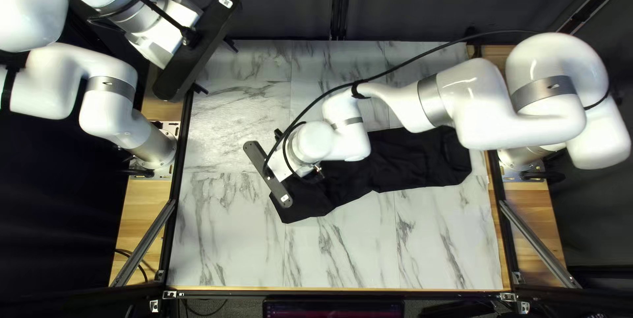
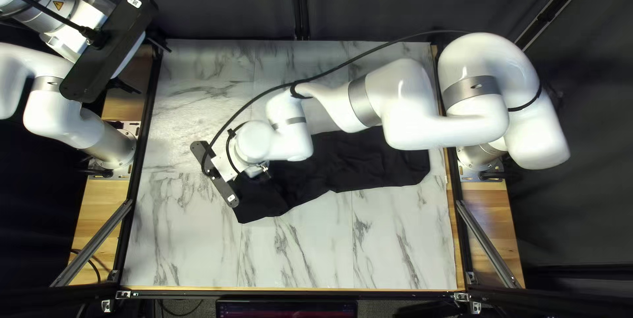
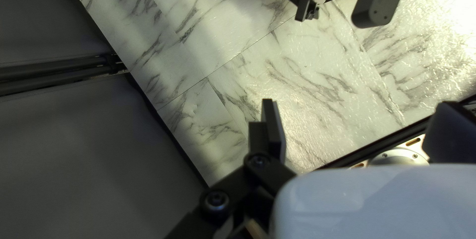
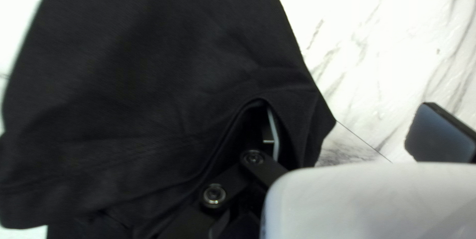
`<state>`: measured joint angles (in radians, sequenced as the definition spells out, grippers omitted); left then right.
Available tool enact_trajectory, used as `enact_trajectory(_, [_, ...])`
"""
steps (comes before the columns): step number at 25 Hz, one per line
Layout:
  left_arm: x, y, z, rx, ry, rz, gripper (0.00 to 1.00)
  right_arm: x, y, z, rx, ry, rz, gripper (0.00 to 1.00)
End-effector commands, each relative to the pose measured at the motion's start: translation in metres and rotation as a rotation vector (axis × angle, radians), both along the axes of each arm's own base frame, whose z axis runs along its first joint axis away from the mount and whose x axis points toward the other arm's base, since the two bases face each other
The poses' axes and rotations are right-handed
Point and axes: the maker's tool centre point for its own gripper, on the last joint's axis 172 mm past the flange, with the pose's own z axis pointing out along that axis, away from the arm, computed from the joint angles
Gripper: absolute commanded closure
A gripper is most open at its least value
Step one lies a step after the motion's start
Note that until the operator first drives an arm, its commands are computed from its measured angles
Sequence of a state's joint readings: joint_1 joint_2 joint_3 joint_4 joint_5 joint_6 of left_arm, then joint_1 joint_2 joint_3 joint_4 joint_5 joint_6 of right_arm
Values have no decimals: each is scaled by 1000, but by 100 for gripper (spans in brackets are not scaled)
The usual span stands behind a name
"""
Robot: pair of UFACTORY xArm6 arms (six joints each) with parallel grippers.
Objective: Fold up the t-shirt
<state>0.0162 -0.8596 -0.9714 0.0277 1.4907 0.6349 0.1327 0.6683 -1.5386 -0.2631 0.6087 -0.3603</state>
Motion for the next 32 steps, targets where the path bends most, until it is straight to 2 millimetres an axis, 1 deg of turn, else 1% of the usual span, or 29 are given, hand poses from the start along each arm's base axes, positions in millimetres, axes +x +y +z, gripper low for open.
enact_trajectory(1, [0, 0, 0, 0, 0, 0, 0, -2, 4, -2, 13, -1, 8, 100])
enact_trajectory(6, [0, 0, 0, 0, 0, 0, 0, -7, 10, -6, 28, 5, 12, 100])
enact_trajectory(9, [0, 0, 0, 0, 0, 0, 0, -10, 13, -4, 32, 6, 8, 100])
enact_trajectory(12, [0, 0, 0, 0, 0, 0, 0, -10, 19, 6, 25, 3, 3, 100])
enact_trajectory(15, [0, 0, 0, 0, 0, 0, 0, -5, 32, 24, 5, -1, 0, 100])
enact_trajectory(17, [0, 0, 0, 0, 0, 0, 0, -1, 40, 34, -12, -5, -2, 100])
enact_trajectory(18, [0, 0, 0, 0, 0, 0, 0, 4, 49, 43, -24, -10, -1, 100])
enact_trajectory(21, [0, 0, 0, 0, 0, 0, 0, 16, 68, 58, -52, -23, 4, 100])
enact_trajectory(23, [0, 0, 0, 0, 0, 0, 0, 24, 75, 65, -68, -31, 7, 100])
enact_trajectory(26, [0, 0, 0, 0, 0, 0, 0, 35, 76, 69, -86, -33, 6, 100])
enact_trajectory(29, [0, 0, 0, 0, 0, 0, 0, 46, 80, 63, -92, -35, 5, 100])
enact_trajectory(30, [0, 0, 0, 0, 0, 0, 0, 48, 82, 60, -92, -36, 6, 84])
enact_trajectory(31, [0, 0, 0, 0, 0, 0, 0, 48, 83, 54, -89, -34, 6, 28])
enact_trajectory(32, [0, 0, 0, 0, 0, 0, 0, 47, 84, 53, -87, -34, 6, 0])
